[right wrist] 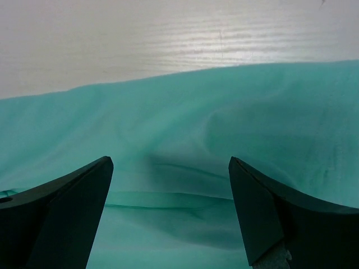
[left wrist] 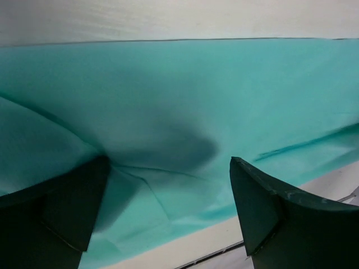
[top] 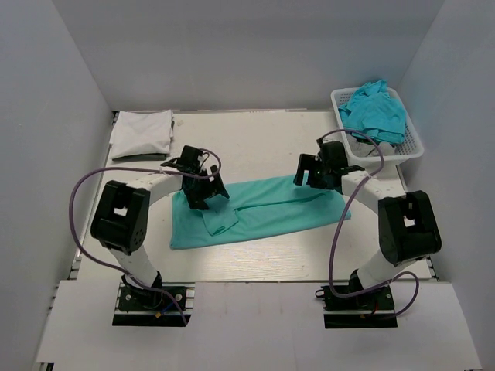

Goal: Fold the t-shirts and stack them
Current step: Fold the other side of the tshirt into a rectangle

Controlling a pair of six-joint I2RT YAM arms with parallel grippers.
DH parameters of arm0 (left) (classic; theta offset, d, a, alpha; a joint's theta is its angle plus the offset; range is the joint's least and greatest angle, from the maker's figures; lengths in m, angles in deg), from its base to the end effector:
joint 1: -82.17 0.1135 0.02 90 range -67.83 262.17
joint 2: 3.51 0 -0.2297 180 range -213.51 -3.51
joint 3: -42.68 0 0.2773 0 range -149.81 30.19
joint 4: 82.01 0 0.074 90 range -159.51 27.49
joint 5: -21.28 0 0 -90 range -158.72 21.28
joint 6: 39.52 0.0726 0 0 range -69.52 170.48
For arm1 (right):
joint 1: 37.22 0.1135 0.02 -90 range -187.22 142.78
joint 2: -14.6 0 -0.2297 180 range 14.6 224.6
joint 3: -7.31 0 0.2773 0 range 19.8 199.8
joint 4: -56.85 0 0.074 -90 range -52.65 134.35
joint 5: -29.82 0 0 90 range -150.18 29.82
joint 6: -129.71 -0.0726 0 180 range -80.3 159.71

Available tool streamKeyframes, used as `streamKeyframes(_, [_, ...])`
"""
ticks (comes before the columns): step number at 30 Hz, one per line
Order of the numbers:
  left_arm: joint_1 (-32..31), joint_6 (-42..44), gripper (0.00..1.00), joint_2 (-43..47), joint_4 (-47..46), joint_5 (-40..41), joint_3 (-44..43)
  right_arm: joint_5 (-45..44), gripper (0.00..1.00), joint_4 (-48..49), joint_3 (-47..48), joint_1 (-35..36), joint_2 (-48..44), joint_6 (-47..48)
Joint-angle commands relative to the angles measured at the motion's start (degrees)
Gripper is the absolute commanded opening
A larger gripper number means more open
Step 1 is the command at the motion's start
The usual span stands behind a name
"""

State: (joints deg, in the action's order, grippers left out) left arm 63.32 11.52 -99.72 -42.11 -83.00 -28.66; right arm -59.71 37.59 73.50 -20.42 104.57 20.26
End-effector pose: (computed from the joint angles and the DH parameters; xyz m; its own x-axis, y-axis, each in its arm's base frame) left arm 0.3330 -0.1326 0.0946 -0.9251 -0.3280 -0.1911 -0.2174 0.8705 -0.4415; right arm 0.3644 0.1106 0.1313 -0.7142 0.1322 -0.6873 -0.0604 0.9667 0.2486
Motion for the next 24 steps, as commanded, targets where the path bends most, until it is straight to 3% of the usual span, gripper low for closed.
streamKeyframes(1, [-0.3, 0.0, 1.0, -3.5, 0.4, -2.2, -2.0, 4.3, 0.9, 1.9, 0.5, -0.8, 2.3, -0.6])
streamKeyframes(5, [0.9, -1.1, 1.0, -4.9, 6.7, 4.0, -1.4, -0.2, 0.9, 0.4, -1.5, -3.0, 3.0, -2.7])
streamKeyframes(8, [1.5, -2.3, 1.0, -3.5, 14.9, 14.4, -1.3, -0.2, 0.9, -1.3, -3.8, -5.0, 4.2, -5.0])
streamKeyframes(14, [1.5, -5.0, 1.0, 1.2, 29.5, 27.6, -3.7, -4.0, 0.9, -5.3, -4.8, -6.9, 6.9, -8.2])
streamKeyframes(19, [1.5, -5.9, 1.0, 6.5, 32.5, 28.9, -5.0, -1.1, 0.9, -3.1, -5.5, -7.1, 5.6, -7.0])
streamKeyframes(24, [1.5, -9.4, 1.0, 5.9, 37.6, 37.3, -6.1, -1.1, 0.9, -2.6, -5.5, -7.2, 4.1, -6.3])
